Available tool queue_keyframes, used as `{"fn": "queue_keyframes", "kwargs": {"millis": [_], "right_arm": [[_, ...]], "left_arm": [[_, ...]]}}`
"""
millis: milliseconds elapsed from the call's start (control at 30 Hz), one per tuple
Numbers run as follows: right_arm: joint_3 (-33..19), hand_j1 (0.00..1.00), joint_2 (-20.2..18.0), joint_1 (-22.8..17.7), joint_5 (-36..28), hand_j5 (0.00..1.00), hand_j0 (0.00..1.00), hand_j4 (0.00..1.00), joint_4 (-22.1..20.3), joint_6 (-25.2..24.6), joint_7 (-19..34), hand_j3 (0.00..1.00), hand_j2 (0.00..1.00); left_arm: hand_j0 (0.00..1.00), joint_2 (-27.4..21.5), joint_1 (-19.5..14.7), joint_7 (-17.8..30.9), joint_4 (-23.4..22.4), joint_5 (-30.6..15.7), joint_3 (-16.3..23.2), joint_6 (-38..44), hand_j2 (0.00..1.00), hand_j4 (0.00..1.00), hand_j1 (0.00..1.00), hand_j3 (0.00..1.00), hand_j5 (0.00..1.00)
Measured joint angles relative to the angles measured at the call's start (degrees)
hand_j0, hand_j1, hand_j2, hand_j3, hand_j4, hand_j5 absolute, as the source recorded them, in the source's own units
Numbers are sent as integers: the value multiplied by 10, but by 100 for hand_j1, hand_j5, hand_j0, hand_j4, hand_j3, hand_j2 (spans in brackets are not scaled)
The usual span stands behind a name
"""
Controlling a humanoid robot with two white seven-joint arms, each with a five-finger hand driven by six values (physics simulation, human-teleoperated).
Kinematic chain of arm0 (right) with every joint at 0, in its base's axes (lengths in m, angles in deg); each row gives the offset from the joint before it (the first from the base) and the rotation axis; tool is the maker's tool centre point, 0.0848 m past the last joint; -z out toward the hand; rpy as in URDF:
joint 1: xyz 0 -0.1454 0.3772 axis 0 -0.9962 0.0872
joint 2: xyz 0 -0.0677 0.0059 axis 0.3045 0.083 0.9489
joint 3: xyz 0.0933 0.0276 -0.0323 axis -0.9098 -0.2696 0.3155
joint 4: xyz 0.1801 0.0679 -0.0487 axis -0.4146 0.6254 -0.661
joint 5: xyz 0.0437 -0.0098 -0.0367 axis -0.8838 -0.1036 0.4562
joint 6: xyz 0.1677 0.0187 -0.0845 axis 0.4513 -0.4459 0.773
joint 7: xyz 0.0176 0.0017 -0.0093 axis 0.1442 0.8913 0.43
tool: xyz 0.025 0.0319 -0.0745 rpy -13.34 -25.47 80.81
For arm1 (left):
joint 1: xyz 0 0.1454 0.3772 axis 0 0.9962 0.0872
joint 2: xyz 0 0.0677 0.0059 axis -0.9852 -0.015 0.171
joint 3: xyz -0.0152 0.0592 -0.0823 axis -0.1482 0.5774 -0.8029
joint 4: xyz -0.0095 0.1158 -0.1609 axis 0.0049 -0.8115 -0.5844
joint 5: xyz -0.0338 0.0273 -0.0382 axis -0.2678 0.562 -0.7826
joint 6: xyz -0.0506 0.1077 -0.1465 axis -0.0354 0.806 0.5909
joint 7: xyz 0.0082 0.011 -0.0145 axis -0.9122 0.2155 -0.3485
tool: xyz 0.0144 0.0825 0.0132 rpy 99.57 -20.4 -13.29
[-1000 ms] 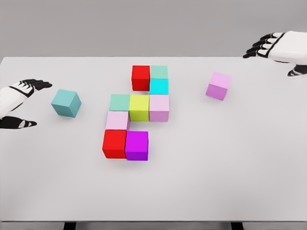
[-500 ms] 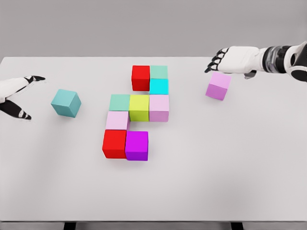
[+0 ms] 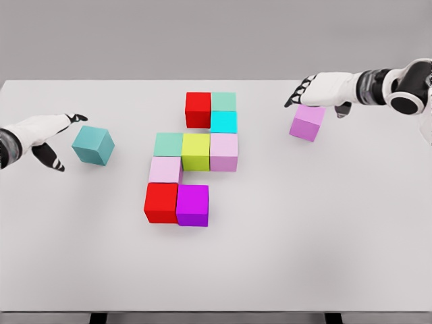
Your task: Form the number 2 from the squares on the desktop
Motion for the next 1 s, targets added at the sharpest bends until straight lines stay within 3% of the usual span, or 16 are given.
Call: {"fn": "queue_keyframes", "kwargs": {"millis": [300,500,733,767,800,833,867,1000], "right_arm": [[2,100,25,3,26,100,100,100,37,0,0,100,100],[11,100,33,3,30,100,100,100,45,0,0,100,100],[24,100,45,0,33,100,100,100,68,0,0,100,100],[25,89,45,0,34,89,89,89,70,0,0,89,89],[26,61,45,0,34,61,61,61,70,0,0,61,61],[26,44,45,-1,32,44,44,44,69,-2,-2,44,44],[25,35,44,-2,30,35,35,35,68,-4,-4,35,35],[23,35,39,-4,38,35,35,35,66,-1,-1,35,35]], "left_arm": [[99,28,-21,0,-7,43,11,-2,99,99,99,99,99],[99,40,-58,0,-23,52,53,-6,99,99,99,99,99],[99,55,-59,0,-45,52,76,-20,99,99,99,99,99],[99,57,-60,0,-48,53,77,-20,99,99,99,99,99],[99,58,-62,0,-50,53,78,-21,99,99,99,99,99],[99,60,-63,0,-54,53,79,-21,99,99,99,99,99],[99,62,-65,0,-57,53,80,-22,99,99,99,99,99],[99,68,-71,0,-73,53,83,-35,99,99,99,99,99]]}}
